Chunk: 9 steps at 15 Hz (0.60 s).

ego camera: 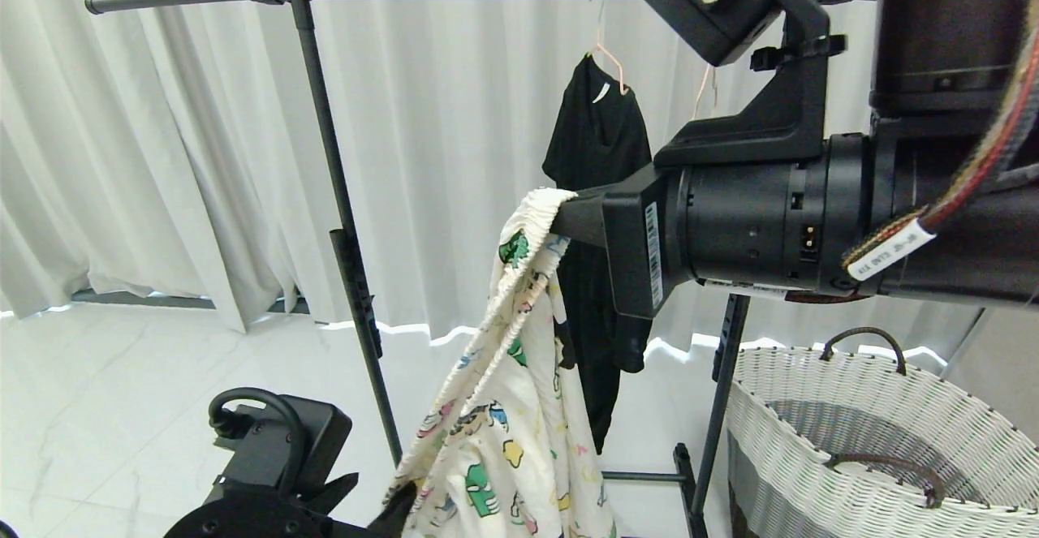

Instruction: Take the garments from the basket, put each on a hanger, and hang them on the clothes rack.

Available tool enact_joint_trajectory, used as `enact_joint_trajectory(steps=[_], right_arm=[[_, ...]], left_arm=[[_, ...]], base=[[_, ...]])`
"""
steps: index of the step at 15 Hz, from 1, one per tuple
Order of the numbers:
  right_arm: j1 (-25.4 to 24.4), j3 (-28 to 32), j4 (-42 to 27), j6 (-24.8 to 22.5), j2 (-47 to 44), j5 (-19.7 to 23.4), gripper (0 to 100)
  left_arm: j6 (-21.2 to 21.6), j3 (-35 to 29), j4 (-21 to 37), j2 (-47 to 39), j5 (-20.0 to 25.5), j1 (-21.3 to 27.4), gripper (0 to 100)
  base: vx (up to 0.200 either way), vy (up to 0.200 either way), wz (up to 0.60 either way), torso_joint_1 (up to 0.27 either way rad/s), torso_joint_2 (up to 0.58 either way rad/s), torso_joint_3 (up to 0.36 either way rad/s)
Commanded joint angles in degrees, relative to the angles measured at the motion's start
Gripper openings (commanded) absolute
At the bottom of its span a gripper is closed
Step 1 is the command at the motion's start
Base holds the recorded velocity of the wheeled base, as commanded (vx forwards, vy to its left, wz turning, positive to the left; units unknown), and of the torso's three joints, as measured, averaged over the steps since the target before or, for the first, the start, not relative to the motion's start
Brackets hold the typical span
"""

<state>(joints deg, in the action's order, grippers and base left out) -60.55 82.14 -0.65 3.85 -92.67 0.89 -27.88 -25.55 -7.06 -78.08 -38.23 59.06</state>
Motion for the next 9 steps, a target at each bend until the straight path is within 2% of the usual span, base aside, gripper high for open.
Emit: enact_joint_trajectory(steps=[1,3,5,7,9], right_arm=[[1.8,-2.5,0.0,-0.1,1.7,-1.7,0],[4.6,-6.1,0.0,-0.1,4.3,-4.4,0],[7.4,-11.5,-0.1,-0.1,8.6,-4.6,0],[8.6,-16.3,-0.1,-0.2,12.6,-4.6,0],[8.6,-17.9,-0.5,-0.2,14.5,-4.6,0]], left_arm=[[0.3,0.3,0.1,1.3,-1.5,0.0,0],[2.6,0.8,1.0,3.5,-4.0,-0.1,0],[8.3,-2.6,6.8,8.6,-4.0,-0.7,0],[8.6,-13.6,19.5,9.7,-2.5,-2.0,0],[8.7,-26.0,28.0,9.2,2.3,-2.4,0]], base=[[0.0,0.0,0.0,0.0,0.0,0.0],[0.0,0.0,0.0,0.0,0.0,0.0],[0.0,0.0,0.0,0.0,0.0,0.0],[0.0,0.0,0.0,0.0,0.0,0.0],[0.0,0.0,0.0,0.0,0.0,0.0]])
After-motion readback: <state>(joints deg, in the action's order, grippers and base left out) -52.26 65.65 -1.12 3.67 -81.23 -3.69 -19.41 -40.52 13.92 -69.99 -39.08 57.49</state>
